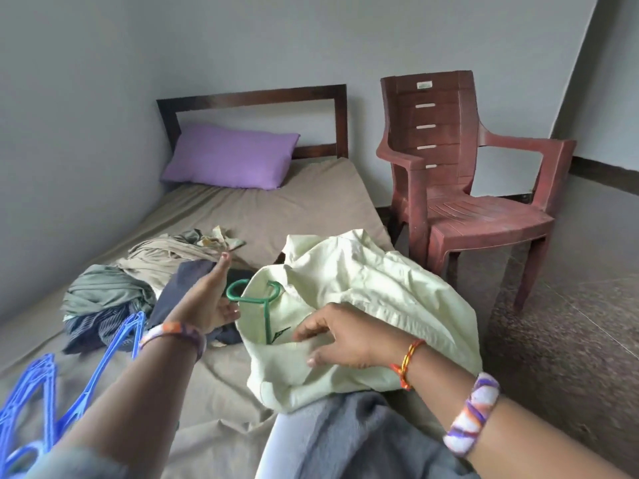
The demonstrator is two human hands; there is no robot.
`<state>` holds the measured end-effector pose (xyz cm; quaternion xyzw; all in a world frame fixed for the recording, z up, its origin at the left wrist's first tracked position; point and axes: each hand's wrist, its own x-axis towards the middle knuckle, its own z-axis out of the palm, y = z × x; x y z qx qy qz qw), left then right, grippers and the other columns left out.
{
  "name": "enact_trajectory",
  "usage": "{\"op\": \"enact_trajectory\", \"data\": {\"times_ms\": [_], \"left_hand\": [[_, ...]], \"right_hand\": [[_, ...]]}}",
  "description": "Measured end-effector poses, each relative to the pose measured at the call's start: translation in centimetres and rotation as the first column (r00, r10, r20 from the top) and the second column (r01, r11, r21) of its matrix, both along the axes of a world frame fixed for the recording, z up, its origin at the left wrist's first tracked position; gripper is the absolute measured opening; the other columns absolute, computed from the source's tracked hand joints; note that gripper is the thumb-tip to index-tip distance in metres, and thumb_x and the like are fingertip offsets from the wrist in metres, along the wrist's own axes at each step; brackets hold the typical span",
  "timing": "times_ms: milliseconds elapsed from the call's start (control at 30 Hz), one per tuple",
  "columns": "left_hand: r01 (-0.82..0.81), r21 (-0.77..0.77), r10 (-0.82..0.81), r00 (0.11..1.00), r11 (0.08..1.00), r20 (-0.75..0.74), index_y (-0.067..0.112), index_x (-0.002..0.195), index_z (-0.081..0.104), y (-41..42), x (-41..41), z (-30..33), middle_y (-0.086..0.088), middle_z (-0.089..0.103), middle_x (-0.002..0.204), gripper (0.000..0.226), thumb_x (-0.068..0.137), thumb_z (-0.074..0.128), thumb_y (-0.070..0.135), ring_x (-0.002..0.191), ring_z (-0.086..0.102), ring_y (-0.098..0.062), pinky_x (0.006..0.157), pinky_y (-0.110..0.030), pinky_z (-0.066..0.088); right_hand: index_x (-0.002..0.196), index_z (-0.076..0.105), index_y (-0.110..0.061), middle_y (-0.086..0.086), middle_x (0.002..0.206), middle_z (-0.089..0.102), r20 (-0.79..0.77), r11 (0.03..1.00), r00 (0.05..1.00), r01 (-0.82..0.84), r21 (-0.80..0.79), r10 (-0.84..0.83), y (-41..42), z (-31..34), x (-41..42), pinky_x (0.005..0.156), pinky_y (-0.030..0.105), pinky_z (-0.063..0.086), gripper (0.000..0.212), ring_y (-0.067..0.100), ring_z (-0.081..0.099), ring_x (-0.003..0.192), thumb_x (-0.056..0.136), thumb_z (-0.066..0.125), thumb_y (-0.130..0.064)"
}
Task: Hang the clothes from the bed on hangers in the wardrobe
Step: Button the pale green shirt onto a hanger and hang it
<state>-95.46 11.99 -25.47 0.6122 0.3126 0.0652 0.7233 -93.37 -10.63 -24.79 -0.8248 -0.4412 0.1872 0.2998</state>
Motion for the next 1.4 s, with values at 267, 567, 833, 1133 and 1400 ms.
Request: {"op": "enact_trajectory", "data": {"times_ms": [267,567,833,1133,1400], "left_hand": [[-0.192,-0.361,0.271,0.945,0.913,0.183,0.011,0.107,0.055,2.0,2.6,-0.4,-0.009,0.063,0.084,0.051,0.081,0.060,0.055,0.072,0.058,-0.019,0.070,-0.034,0.049],[-0.082,-0.017,0.083,0.988,0.996,0.128,0.010,0.080,0.052,2.6,5.3,0.5,-0.009,0.049,0.073,0.025,0.094,0.052,0.031,0.059,0.051,-0.014,0.053,-0.025,0.053],[-0.103,-0.064,0.105,0.994,0.993,0.028,0.012,0.116,0.054,4.1,7.5,-1.9,-0.005,0.061,0.094,0.038,0.090,0.056,0.040,0.089,0.060,-0.020,0.074,-0.032,0.048],[-0.321,-0.149,0.352,0.888,0.935,0.297,0.005,0.082,0.051,7.9,6.8,1.0,-0.001,0.053,0.042,0.027,0.098,0.028,0.003,0.035,0.053,-0.009,0.034,-0.017,0.044],[-0.543,-0.112,0.540,0.839,0.832,-0.059,0.005,0.067,0.039,8.9,2.3,-5.8,-0.010,0.040,0.068,0.032,0.098,0.031,0.001,0.055,0.043,-0.014,0.032,-0.021,0.046]], "right_hand": [[0.086,0.075,-0.012,-0.003,0.077,0.069,0.001,0.954,0.996,0.088,0.288,-0.092,3.5,-0.2,-0.2,0.068,0.014,0.048,0.012,0.001,0.059,0.068,0.076,0.070,-0.008],[0.093,0.073,-0.007,-0.008,0.074,0.065,-0.108,0.878,0.957,0.289,0.383,-0.268,7.9,-0.6,3.4,0.061,0.005,0.042,0.012,-0.005,0.051,0.062,0.083,0.066,-0.007],[0.128,0.055,-0.028,-0.014,0.132,0.052,0.211,0.863,0.838,0.473,0.176,-0.503,5.5,-5.2,7.3,0.103,0.034,0.032,0.046,0.016,0.037,0.130,0.085,0.061,-0.043],[0.096,0.065,-0.024,0.009,0.098,0.069,0.379,0.801,0.716,0.579,0.148,-0.587,2.6,-5.9,11.9,0.072,0.039,0.050,0.019,0.036,0.061,0.095,0.094,0.049,-0.033],[0.085,0.068,-0.027,-0.001,0.090,0.070,0.228,0.866,0.841,0.500,0.020,-0.491,1.0,-6.6,12.5,0.074,0.031,0.047,0.010,0.023,0.063,0.095,0.085,0.064,-0.036]]}}
